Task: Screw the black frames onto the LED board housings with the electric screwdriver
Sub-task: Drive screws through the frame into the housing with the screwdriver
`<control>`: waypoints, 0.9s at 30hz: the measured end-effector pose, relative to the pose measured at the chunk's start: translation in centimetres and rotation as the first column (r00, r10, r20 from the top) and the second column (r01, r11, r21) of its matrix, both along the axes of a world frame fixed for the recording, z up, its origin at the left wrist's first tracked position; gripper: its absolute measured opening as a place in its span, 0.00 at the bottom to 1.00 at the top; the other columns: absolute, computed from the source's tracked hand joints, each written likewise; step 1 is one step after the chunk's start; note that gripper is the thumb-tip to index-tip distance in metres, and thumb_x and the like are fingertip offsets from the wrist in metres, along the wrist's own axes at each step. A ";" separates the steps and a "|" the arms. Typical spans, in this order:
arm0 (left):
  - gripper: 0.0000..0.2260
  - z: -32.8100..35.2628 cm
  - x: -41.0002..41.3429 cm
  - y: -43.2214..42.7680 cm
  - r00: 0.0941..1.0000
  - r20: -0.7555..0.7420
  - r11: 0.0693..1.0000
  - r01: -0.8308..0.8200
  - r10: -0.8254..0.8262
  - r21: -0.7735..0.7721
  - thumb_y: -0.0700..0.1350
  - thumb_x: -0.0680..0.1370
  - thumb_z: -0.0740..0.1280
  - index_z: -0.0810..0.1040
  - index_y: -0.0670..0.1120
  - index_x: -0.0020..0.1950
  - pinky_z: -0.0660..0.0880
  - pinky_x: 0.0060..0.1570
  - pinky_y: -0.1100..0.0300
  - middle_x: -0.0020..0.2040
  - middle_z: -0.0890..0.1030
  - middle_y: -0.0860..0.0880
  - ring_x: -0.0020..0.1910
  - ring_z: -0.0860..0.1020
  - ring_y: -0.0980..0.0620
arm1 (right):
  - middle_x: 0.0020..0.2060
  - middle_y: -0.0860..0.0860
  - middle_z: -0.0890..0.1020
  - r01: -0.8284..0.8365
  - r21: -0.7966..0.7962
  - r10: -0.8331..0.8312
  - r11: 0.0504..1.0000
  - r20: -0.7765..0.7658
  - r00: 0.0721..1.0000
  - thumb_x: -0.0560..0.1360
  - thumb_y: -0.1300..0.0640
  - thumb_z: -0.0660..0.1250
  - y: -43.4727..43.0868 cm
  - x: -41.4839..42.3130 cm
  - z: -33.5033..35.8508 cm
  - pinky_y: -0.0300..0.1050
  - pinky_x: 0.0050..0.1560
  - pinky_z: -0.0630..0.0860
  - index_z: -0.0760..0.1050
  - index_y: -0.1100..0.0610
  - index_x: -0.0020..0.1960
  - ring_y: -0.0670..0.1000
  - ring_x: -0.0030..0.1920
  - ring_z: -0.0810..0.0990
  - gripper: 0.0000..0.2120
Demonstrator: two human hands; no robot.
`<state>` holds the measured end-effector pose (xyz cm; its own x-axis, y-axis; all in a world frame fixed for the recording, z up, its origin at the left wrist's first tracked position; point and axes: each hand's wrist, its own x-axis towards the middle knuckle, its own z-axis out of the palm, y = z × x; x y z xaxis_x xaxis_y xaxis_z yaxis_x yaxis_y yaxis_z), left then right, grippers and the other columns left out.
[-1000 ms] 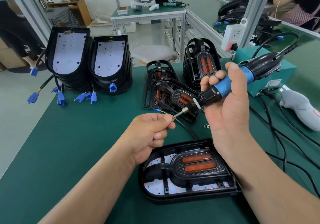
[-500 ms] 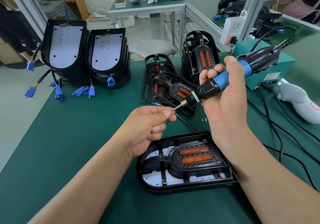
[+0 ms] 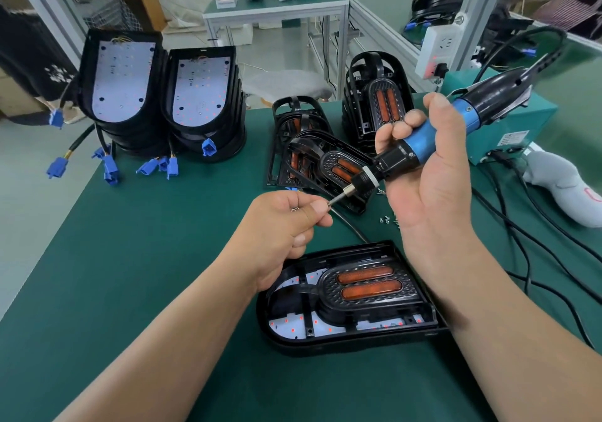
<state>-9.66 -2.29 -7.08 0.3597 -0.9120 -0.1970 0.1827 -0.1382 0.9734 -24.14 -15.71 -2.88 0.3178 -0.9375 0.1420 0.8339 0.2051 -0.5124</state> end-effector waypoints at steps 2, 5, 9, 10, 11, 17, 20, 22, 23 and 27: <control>0.05 -0.1 0.0 0.0 1.000 0.018 1.000 -0.007 0.008 -0.008 0.38 0.83 0.69 0.81 0.37 0.51 0.60 0.23 0.67 0.37 0.82 0.49 0.25 0.62 0.58 | 0.38 0.50 0.77 0.008 0.009 -0.008 1.000 0.002 1.000 0.83 0.58 0.70 0.0 0.0 0.0 0.48 0.52 0.80 0.72 0.57 0.57 0.48 0.36 0.76 0.07; 0.04 -0.2 0.0 0.0 1.000 0.009 1.000 -0.018 0.018 -0.017 0.38 0.83 0.69 0.82 0.37 0.52 0.59 0.23 0.67 0.39 0.83 0.47 0.24 0.62 0.58 | 0.38 0.51 0.77 0.029 0.064 -0.030 0.998 0.011 0.999 0.83 0.59 0.70 0.0 0.1 -0.3 0.48 0.52 0.80 0.72 0.57 0.56 0.49 0.36 0.76 0.07; 0.06 -0.1 0.1 -0.1 0.999 -0.035 1.000 -0.010 0.009 -0.004 0.39 0.83 0.69 0.83 0.36 0.55 0.60 0.22 0.68 0.41 0.84 0.47 0.26 0.63 0.58 | 0.38 0.51 0.76 0.060 0.127 -0.062 0.990 0.016 0.998 0.82 0.59 0.71 0.0 0.1 -0.5 0.48 0.51 0.79 0.73 0.57 0.53 0.49 0.36 0.75 0.06; 0.07 -0.1 0.2 -0.1 0.999 -0.052 1.000 -0.003 0.003 0.001 0.39 0.83 0.69 0.83 0.36 0.56 0.60 0.22 0.68 0.41 0.83 0.47 0.26 0.63 0.58 | 0.38 0.51 0.76 0.061 0.132 -0.064 0.989 0.017 0.998 0.82 0.59 0.71 0.0 0.1 -0.5 0.49 0.51 0.79 0.73 0.57 0.53 0.49 0.36 0.75 0.06; 0.07 0.0 0.2 -0.1 0.998 -0.066 1.000 0.003 -0.003 0.006 0.40 0.83 0.69 0.83 0.36 0.56 0.59 0.22 0.68 0.42 0.83 0.47 0.26 0.63 0.58 | 0.38 0.51 0.76 0.060 0.135 -0.064 0.989 0.020 0.998 0.82 0.59 0.71 0.0 0.1 -0.5 0.49 0.52 0.79 0.73 0.57 0.52 0.49 0.36 0.75 0.06; 0.12 0.1 0.3 -0.1 0.994 -0.113 1.000 0.006 -0.003 0.025 0.44 0.85 0.67 0.82 0.36 0.59 0.59 0.22 0.68 0.41 0.82 0.46 0.26 0.63 0.58 | 0.38 0.51 0.77 0.057 0.151 -0.064 0.987 0.038 0.997 0.81 0.58 0.71 -0.1 -0.1 -0.4 0.48 0.52 0.80 0.74 0.57 0.51 0.49 0.36 0.75 0.06; 0.12 0.2 0.4 -0.1 0.991 -0.130 0.999 -0.005 0.009 0.031 0.46 0.86 0.66 0.83 0.37 0.58 0.60 0.22 0.68 0.40 0.82 0.46 0.26 0.63 0.58 | 0.38 0.51 0.77 0.058 0.161 -0.067 0.985 0.047 0.997 0.81 0.59 0.72 -0.3 -0.4 -0.5 0.49 0.52 0.80 0.74 0.57 0.53 0.50 0.36 0.75 0.07; 0.11 0.5 0.8 0.1 0.996 -0.090 1.000 0.006 -0.004 0.026 0.45 0.85 0.67 0.85 0.38 0.55 0.58 0.21 0.68 0.39 0.80 0.47 0.26 0.62 0.57 | 0.38 0.51 0.77 0.057 0.153 -0.065 0.987 0.048 0.997 0.81 0.59 0.72 -0.4 -0.6 -0.5 0.49 0.52 0.80 0.74 0.57 0.52 0.50 0.36 0.76 0.07; 0.11 0.6 1.1 0.2 0.999 -0.041 0.999 0.021 -0.020 0.028 0.45 0.84 0.68 0.85 0.39 0.54 0.57 0.22 0.68 0.38 0.79 0.48 0.26 0.61 0.57 | 0.38 0.51 0.77 0.058 0.149 -0.065 0.987 0.048 0.997 0.81 0.58 0.72 -0.5 -0.7 -0.5 0.49 0.51 0.81 0.74 0.57 0.52 0.50 0.35 0.76 0.07; 0.14 1.0 1.9 0.6 0.968 0.195 0.983 0.140 -0.161 0.117 0.54 0.76 0.74 0.88 0.44 0.49 0.55 0.23 0.66 0.33 0.71 0.51 0.27 0.59 0.55 | 0.38 0.52 0.78 0.071 0.133 -0.078 0.989 0.050 0.996 0.80 0.58 0.73 -1.0 -1.6 -0.3 0.50 0.51 0.81 0.75 0.57 0.52 0.50 0.36 0.76 0.07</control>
